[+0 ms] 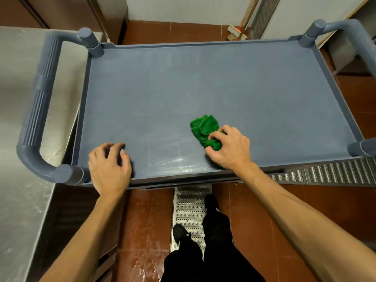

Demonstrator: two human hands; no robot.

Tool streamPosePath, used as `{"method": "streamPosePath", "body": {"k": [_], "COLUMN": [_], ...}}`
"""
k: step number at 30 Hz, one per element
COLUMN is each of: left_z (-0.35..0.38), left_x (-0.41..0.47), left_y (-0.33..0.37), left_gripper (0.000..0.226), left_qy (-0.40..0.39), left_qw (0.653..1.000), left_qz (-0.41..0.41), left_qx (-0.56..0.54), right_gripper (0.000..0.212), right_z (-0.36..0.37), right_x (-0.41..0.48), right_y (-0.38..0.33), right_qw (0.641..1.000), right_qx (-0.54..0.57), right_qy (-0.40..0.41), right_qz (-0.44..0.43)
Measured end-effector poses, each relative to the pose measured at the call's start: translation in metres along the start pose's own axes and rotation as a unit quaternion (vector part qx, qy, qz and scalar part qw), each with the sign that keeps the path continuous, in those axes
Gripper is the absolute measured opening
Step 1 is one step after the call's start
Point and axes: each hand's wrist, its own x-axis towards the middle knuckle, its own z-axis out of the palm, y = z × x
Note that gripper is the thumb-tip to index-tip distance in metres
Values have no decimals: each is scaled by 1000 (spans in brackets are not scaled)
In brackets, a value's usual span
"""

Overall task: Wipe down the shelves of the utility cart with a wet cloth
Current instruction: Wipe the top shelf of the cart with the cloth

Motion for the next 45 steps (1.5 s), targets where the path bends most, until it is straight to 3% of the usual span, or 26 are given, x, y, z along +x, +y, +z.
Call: {"method": "streamPosePath", "body": {"k": [13,22,34,45], "left_z": [4,11,58,98], "left_x": [0,0,-7,-27], "left_y": [-4,30,163,276], "left_gripper": [28,24,36,31], "left_qy": [8,2,-68,-124], "left_qw": [1000,998,987,972], "left_qz": [-22,-15,37,114], "left_qx": [-1,-63,-140,-163], "right_gripper": [29,34,37,27], "right_z": [46,39,-1,-55], "right_x": [1,6,8,-1], "right_y": [-134,-123,-12,130], "right_qw": [991,980,990,993], "right_qx": [37,45,42,80], "right_qy": [-78,-113,-83,-11], "right_qz": [-103,-157,-106,90]}}
